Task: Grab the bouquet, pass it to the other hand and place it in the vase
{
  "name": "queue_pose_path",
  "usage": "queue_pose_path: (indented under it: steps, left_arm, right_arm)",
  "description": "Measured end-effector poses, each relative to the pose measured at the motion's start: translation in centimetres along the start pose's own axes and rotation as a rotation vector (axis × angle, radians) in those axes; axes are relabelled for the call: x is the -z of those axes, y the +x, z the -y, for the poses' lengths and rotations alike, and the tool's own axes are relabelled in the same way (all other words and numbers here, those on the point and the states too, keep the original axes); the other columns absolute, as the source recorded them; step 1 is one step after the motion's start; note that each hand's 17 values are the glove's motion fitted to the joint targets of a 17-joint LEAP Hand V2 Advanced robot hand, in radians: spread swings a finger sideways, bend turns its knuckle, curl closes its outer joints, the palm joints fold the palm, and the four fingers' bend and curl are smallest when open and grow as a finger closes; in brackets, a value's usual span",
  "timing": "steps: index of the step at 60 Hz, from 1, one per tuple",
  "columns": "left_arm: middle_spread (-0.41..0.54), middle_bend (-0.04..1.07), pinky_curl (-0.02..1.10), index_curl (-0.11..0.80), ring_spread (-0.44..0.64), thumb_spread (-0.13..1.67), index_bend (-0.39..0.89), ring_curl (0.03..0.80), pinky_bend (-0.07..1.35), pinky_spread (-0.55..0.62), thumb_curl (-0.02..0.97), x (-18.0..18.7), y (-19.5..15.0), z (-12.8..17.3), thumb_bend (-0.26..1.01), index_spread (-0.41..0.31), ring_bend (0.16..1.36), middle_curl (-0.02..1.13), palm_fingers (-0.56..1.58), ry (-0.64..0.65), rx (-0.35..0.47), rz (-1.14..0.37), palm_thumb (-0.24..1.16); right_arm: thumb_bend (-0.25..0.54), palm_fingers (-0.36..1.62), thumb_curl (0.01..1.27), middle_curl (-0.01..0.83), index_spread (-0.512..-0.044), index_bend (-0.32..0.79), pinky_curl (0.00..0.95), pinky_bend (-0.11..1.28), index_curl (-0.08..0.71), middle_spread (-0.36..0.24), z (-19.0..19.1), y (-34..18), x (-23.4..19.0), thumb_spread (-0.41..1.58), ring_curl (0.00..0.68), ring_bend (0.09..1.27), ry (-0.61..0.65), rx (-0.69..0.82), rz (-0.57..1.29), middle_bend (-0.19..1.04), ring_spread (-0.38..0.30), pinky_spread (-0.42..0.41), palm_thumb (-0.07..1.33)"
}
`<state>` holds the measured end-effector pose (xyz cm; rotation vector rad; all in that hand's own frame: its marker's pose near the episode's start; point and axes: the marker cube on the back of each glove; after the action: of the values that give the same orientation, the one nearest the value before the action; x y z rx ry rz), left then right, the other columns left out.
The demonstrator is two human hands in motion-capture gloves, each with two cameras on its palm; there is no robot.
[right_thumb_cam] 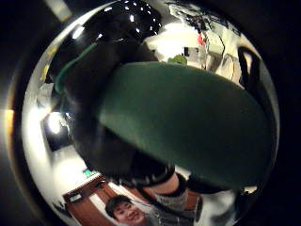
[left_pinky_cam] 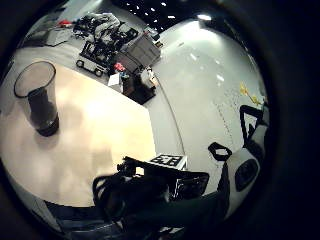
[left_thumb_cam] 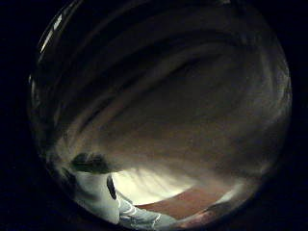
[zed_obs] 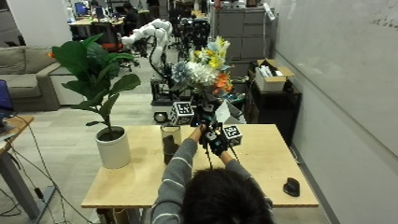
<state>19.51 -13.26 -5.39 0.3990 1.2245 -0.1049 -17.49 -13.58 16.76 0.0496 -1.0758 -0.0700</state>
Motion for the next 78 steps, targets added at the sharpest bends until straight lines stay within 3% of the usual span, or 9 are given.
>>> queue_pose_path:
  steps: [4,9,27,34,53,57,61,67,78]
  left_arm:
    - [-0.322,0.8,0.43,0.447,-0.35,1.01,0.58,0.45,0.62,-0.38,0.453,1.9,1.3,0.9,0.02,-0.329,0.87,0.56,1.47,0.007,-0.036,0.03,0.74]
    - [-0.336,0.81,0.44,0.468,-0.36,1.02,0.59,0.462,0.63,-0.39,0.467,4.5,2.6,3.1,0.0,-0.343,0.88,0.57,1.45,0.05,-0.105,0.07,0.76]
    - [-0.343,0.84,0.46,0.507,-0.36,1.04,0.59,0.48,0.65,-0.39,0.497,11.1,7.2,9.8,-0.02,-0.351,0.9,0.58,1.43,0.252,-0.19,0.043,0.77]
    - [-0.344,0.84,0.46,0.517,-0.36,1.04,0.58,0.483,0.65,-0.39,0.502,12.2,7.2,12.1,-0.02,-0.353,0.9,0.58,1.42,0.312,-0.246,0.079,0.76]
    - [-0.343,0.85,0.47,0.535,-0.36,1.05,0.56,0.487,0.65,-0.39,0.511,12.1,1.4,16.8,-0.02,-0.357,0.9,0.58,1.42,0.355,-0.241,0.087,0.76]
    - [-0.343,0.85,0.47,0.538,-0.36,1.05,0.56,0.488,0.65,-0.4,0.512,12.6,3.0,15.9,-0.02,-0.357,0.9,0.58,1.42,0.39,-0.351,-0.019,0.76]
    - [-0.343,0.85,0.47,0.54,-0.37,1.05,0.56,0.488,0.65,-0.4,0.513,11.9,3.5,14.2,-0.02,-0.358,0.9,0.58,1.42,0.265,-0.262,-0.114,0.76]
    - [-0.343,0.85,0.47,0.543,-0.37,1.05,0.56,0.489,0.65,-0.4,0.514,11.3,3.3,14.2,-0.02,-0.357,0.9,0.58,1.42,0.205,-0.316,-0.21,0.76]
    - [-0.343,0.85,0.47,0.544,-0.36,1.05,0.55,0.489,0.65,-0.4,0.517,12.2,-1.6,14.5,-0.02,-0.352,0.89,0.58,1.42,0.284,-0.189,0.037,0.76]
  right_arm:
    - [-0.059,1.05,0.49,0.599,-0.187,0.34,0.541,0.75,0.587,-0.102,-0.3,-0.4,-0.1,1.1,0.537,0.92,-0.155,0.051,0.033,0.76,-0.149,-0.243,0.88]
    - [-0.095,0.59,0.43,0.528,-0.213,0.17,0.514,0.65,0.546,-0.072,-0.7,0.4,2.3,1.09,0.496,0.76,-0.243,-0.041,-0.122,0.55,-0.117,-0.116,0.7]
    - [-0.031,0.31,0.37,0.41,-0.325,0.11,0.397,0.54,0.37,-0.063,0.8,1.7,13.6,1.11,0.374,0.54,-0.035,-0.104,-0.236,0.28,-0.036,0.18,0.58]
    - [-0.026,0.2,0.36,0.388,-0.367,0.11,0.38,0.53,0.32,-0.077,1.4,1.1,16.5,1.11,0.347,0.48,-0.127,0.155,-0.07,0.23,-0.005,0.221,0.56]
    - [-0.021,0.21,0.34,0.363,-0.389,0.13,0.359,0.51,0.262,-0.095,3.5,2.6,21.3,1.12,0.319,0.45,0.154,-0.115,-0.177,0.19,0.019,0.242,0.56]
    - [-0.022,0.21,0.34,0.359,-0.39,0.13,0.357,0.51,0.256,-0.095,3.4,2.6,21.2,1.12,0.318,0.44,0.136,-0.108,-0.14,0.19,0.02,0.243,0.56]
    - [-0.02,0.21,0.34,0.357,-0.39,0.13,0.355,0.5,0.251,-0.095,3.3,2.6,21.1,1.12,0.317,0.44,0.103,-0.078,-0.1,0.19,0.02,0.244,0.57]
    - [-0.021,0.21,0.34,0.352,-0.389,0.14,0.352,0.5,0.249,-0.096,2.6,2.8,20.5,1.12,0.315,0.44,0.036,-0.131,-0.074,0.18,0.02,0.245,0.57]
    - [-0.02,0.24,0.34,0.344,-0.379,0.15,0.346,0.48,0.256,-0.089,2.6,3.5,20.4,1.12,0.311,0.42,0.052,-0.145,-0.17,0.18,0.021,0.246,0.57]
